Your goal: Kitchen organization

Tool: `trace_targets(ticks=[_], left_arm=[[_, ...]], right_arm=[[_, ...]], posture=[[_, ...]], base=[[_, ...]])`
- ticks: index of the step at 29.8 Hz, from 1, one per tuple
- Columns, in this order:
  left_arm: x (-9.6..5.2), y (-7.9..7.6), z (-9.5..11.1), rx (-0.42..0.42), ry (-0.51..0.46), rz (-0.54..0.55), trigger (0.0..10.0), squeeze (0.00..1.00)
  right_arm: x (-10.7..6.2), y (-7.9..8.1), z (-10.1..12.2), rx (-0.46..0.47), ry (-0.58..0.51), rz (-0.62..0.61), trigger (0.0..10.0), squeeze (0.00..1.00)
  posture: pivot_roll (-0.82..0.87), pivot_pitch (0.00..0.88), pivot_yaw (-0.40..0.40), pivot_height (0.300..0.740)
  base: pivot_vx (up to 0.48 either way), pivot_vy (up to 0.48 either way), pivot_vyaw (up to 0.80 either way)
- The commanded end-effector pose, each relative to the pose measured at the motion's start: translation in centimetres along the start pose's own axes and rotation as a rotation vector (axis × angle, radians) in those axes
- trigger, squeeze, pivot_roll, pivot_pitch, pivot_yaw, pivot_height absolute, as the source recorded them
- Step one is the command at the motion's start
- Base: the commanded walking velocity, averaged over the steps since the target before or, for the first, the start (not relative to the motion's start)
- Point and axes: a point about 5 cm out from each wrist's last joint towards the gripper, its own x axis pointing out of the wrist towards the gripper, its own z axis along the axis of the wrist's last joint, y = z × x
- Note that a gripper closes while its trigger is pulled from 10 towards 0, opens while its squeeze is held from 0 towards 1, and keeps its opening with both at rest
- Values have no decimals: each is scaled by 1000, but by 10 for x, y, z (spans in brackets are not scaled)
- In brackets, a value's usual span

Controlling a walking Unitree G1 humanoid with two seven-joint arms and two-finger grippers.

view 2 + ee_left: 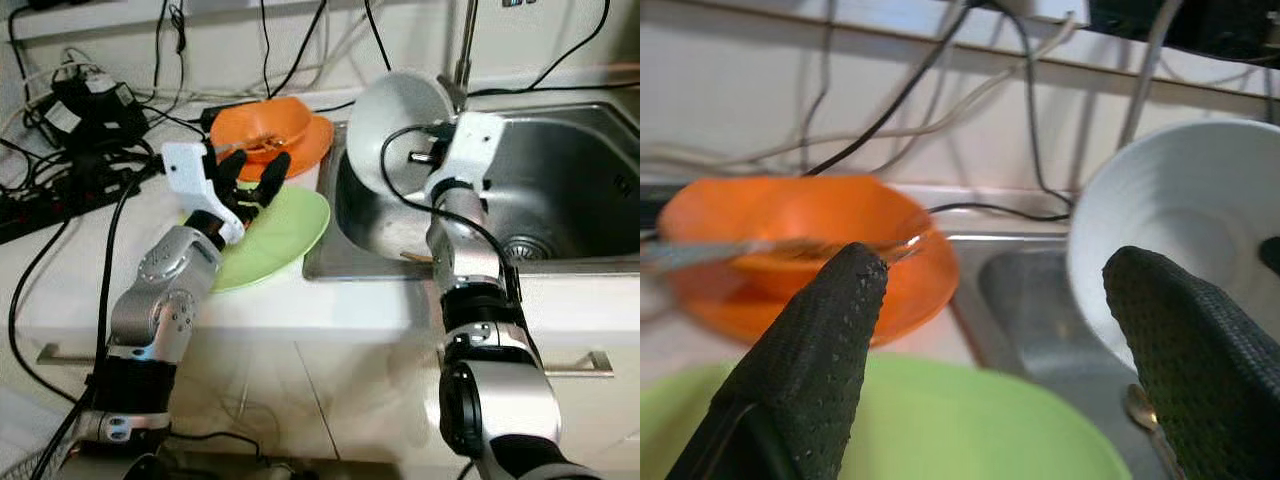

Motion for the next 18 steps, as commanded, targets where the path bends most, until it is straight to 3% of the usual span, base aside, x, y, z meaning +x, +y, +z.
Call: trace_targets(ticks=[1, 6, 14, 18], left_arm=[[-4, 13, -3, -10, 2, 67, 10000, 0], [-5, 17, -6, -33, -15, 133, 10000, 0], [-3, 12, -11, -39, -9, 122, 10000, 0], [-2, 14, -9, -48, -21, 129, 10000, 0]], right_arm=[[6, 2, 15, -19, -36, 18, 0, 0], [8, 1, 17, -41, -25, 23, 0, 0], [9, 3, 17, -62, -24, 39, 0, 0], [9, 2, 17, -56, -23, 30, 0, 0]], posture=[[-68, 1, 115, 740], [-80, 0, 85, 740], [-92, 0, 75, 740], [-91, 0, 78, 740]], base=[[0, 0, 0], [0, 0, 0], [0, 0, 0], [0, -346, 0]])
